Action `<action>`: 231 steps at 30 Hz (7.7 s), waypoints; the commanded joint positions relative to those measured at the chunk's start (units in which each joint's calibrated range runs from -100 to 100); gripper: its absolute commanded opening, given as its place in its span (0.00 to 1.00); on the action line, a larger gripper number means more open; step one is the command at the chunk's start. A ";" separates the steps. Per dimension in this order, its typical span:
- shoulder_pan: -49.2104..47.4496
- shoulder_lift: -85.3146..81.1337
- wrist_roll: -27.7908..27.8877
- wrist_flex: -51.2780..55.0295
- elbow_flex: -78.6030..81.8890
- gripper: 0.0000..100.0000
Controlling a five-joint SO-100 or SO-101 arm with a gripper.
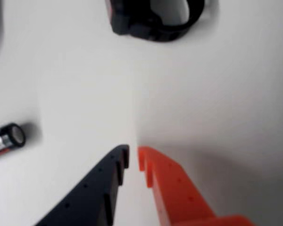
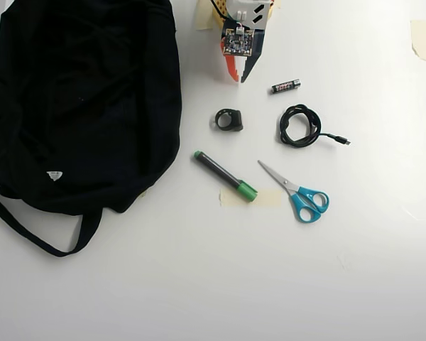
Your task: Put the green marker into the black bag
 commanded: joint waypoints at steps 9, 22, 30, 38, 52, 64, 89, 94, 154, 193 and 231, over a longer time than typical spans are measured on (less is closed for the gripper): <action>-0.34 -0.58 -0.12 -13.19 0.71 0.02; -0.34 11.87 -0.12 -30.41 -8.01 0.02; -0.34 19.58 -0.12 -30.41 -19.60 0.02; -0.49 25.39 -0.12 -30.41 -28.76 0.02; -2.21 40.41 0.35 -34.38 -44.93 0.02; -4.08 56.27 0.46 -37.48 -62.10 0.02; -4.30 83.73 0.41 -50.22 -87.25 0.02; -4.38 88.13 0.41 -50.31 -92.28 0.02; -4.30 92.78 0.14 -12.41 -93.72 0.02; -4.82 92.70 0.30 12.05 -93.81 0.02; -5.42 93.94 2.61 3.18 -93.72 0.19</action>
